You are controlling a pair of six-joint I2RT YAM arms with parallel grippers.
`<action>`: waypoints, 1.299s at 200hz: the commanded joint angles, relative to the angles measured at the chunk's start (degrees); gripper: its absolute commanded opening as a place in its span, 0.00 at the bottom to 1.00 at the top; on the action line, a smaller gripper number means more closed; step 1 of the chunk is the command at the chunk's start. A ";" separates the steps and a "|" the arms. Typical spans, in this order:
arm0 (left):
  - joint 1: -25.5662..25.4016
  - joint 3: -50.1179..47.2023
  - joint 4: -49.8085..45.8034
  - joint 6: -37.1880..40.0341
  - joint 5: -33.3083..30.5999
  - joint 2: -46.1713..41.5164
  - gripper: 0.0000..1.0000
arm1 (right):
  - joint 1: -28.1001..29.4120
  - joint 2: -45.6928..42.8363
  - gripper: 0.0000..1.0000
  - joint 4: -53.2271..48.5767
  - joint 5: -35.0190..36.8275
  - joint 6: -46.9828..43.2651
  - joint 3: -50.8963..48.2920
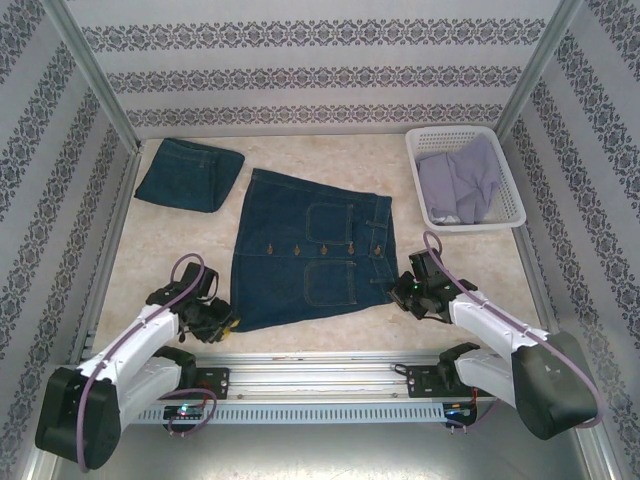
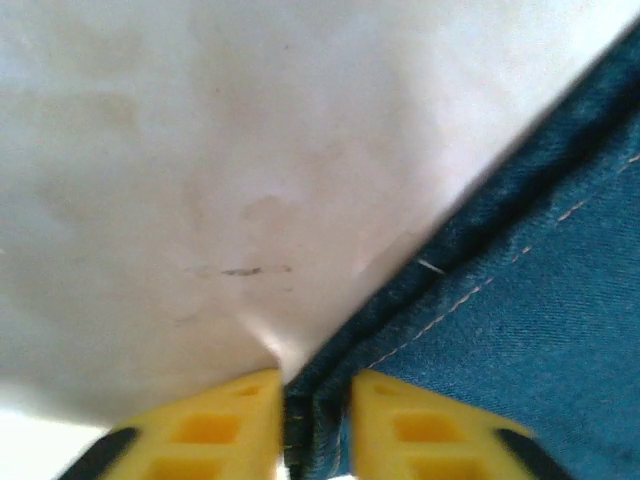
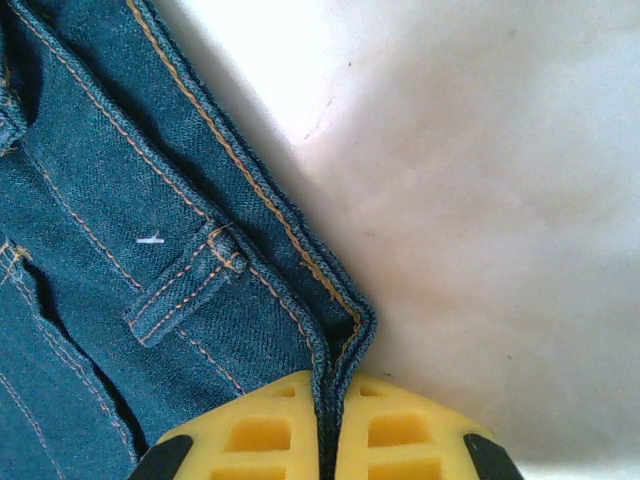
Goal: Fold and stack the skirts
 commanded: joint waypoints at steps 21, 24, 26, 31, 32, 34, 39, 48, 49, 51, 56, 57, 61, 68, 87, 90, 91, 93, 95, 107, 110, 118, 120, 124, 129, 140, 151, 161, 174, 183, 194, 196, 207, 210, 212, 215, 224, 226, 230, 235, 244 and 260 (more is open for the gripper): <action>-1.20 6.02 -4.16 3.84 -1.06 -2.83 0.00 | -0.70 -4.93 0.03 -6.65 3.14 0.55 0.16; -1.15 6.99 -5.18 4.10 -1.83 -3.36 0.00 | -0.74 -5.61 0.02 -7.37 3.23 0.51 0.54; -1.14 7.64 -5.83 4.28 -2.42 -3.72 0.00 | -0.81 -6.13 0.02 -7.86 3.30 0.41 0.81; -1.13 9.14 -7.14 4.70 -3.76 -4.32 0.00 | -0.98 -7.41 0.00 -9.08 3.48 0.18 1.58; -1.10 9.42 -7.32 4.84 -3.97 -4.46 0.00 | -1.04 -7.63 0.00 -9.30 3.49 0.15 1.75; -1.14 10.20 -7.79 5.04 -4.47 -4.59 0.00 | -1.13 -8.17 0.00 -9.80 3.57 0.05 2.06; -1.02 11.81 -8.87 5.54 -5.75 -4.86 0.00 | -1.34 -9.38 0.00 -10.98 3.81 -0.27 2.97; -0.59 15.17 -10.35 7.07 -7.72 -4.49 0.00 | -1.94 -11.27 0.00 -12.77 4.16 -0.65 4.80; -0.48 15.56 -10.51 7.26 -7.88 -4.41 0.00 | -2.04 -11.45 0.00 -12.95 4.23 -0.71 4.99; -0.42 16.60 -10.81 7.40 -8.27 -4.09 0.00 | -2.21 -11.74 0.00 -13.23 4.35 -0.75 5.44; 0.00 18.93 -11.50 8.66 -9.25 -3.23 0.00 | -2.70 -12.33 0.00 -13.82 4.39 -0.98 6.52; 0.12 19.46 -11.61 8.93 -9.48 -3.08 0.00 | -2.87 -12.42 0.00 -13.87 4.38 -1.01 6.73; 0.55 21.38 -12.22 9.96 -10.35 -2.15 0.00 | -3.33 -12.72 0.00 -14.07 4.32 -1.22 7.64; 1.13 24.72 -12.58 11.85 -11.45 -0.21 0.00 | -4.16 -12.86 0.00 -14.03 4.21 -1.67 9.19; 2.52 34.00 -10.38 16.64 -12.65 6.07 0.00 | -6.27 -10.79 0.00 -12.49 3.87 -2.77 13.82; 2.59 35.16 -9.45 17.47 -12.67 7.02 0.00 | -6.53 -10.17 0.00 -11.98 3.75 -2.99 14.60; 2.60 35.66 -9.05 17.82 -12.69 7.45 0.00 | -6.63 -9.98 0.00 -11.81 3.67 -3.06 14.85; 2.73 36.47 -8.38 18.30 -12.70 8.08 0.00 | -6.77 -9.57 0.00 -11.41 3.61 -3.17 15.40; 2.80 37.38 -7.73 18.64 -12.77 8.79 0.00 | -6.84 -9.05 0.00 -11.03 3.58 -3.37 15.84; 3.06 41.32 -2.72 21.33 -13.06 13.11 0.00 | -7.42 -5.70 0.00 -8.00 4.03 -4.76 18.50; 3.06 42.27 -1.47 21.85 -13.20 14.14 0.00 | -7.45 -4.67 0.00 -7.22 4.44 -5.26 19.28; 3.30 44.74 2.07 22.70 -13.09 17.30 0.00 | -7.65 -1.86 0.00 -5.76 5.58 -6.12 21.39; 3.43 45.31 3.21 22.93 -12.86 17.95 0.00 | -7.68 -1.17 0.00 -5.51 5.82 -6.30 21.89; 3.52 46.60 5.20 23.35 -12.51 19.79 0.00 | -7.77 0.23 0.00 -4.79 6.14 -6.60 22.89; 3.66 48.21 7.30 23.83 -12.49 21.91 0.00 | -7.93 1.99 0.00 -3.45 6.22 -7.32 24.12; 3.59 51.86 11.56 24.62 -12.20 26.56 0.00 | -7.92 5.76 0.00 -0.30 6.86 -8.70 26.39; 3.59 55.72 13.92 25.92 -12.30 31.89 0.00 | -8.00 9.88 0.00 1.69 7.92 -9.82 28.90; 3.63 58.97 15.90 26.68 -12.02 36.64 0.00 | -8.11 13.73 0.00 2.92 8.76 -10.74 31.32; 3.64 62.73 17.97 27.69 -11.77 42.70 0.00 | -8.13 18.55 0.00 5.35 8.86 -11.40 34.06; 3.59 65.76 18.65 28.34 -11.90 46.81 0.00 | -8.15 21.81 0.00 7.11 9.05 -11.49 35.84; 3.62 68.52 20.62 28.98 -11.74 51.30 0.00 | -8.13 25.56 0.00 8.17 10.24 -11.77 38.11; 3.64 68.95 20.99 29.07 -11.69 52.09 0.00 | -8.15 26.32 0.00 8.28 10.44 -11.89 38.59; 3.59 71.85 22.31 29.75 -10.58 56.66 0.00 | -7.97 30.28 0.00 8.09 11.73 -12.62 41.00; 3.60 72.77 22.27 29.71 -10.34 57.98 0.00 | -7.91 31.39 0.00 7.92 11.84 -12.55 41.56; 3.59 73.28 22.15 29.67 -10.15 58.77 0.00 | -7.94 32.03 0.00 7.87 11.83 -12.55 41.85; 3.60 74.21 22.01 29.59 -9.70 60.04 0.00 | -7.80 33.09 0.00 7.86 11.61 -12.55 42.37; 3.54 76.28 21.65 29.22 -7.70 63.48 0.00 | -7.43 35.82 0.00 8.05 11.18 -12.45 43.32; 3.51 76.58 21.56 29.17 -7.30 64.12 0.00 | -7.38 36.09 0.00 8.05 11.17 -12.45 43.41; 3.48 77.02 21.42 28.85 -6.68 65.43 0.00 | -7.13 37.07 0.00 7.97 11.01 -12.38 43.71; 3.26 77.12 21.31 28.60 -6.14 66.71 0.00 | -6.71 38.10 0.00 8.12 10.97 -12.48 44.04; 3.04 76.52 21.23 28.63 -6.03 68.57 0.00 | -5.80 39.69 0.00 8.00 11.60 -12.86 44.33; 2.81 73.26 21.40 28.41 -6.59 70.13 0.00 | -4.93 41.94 0.00 7.31 12.03 -13.18 44.41</action>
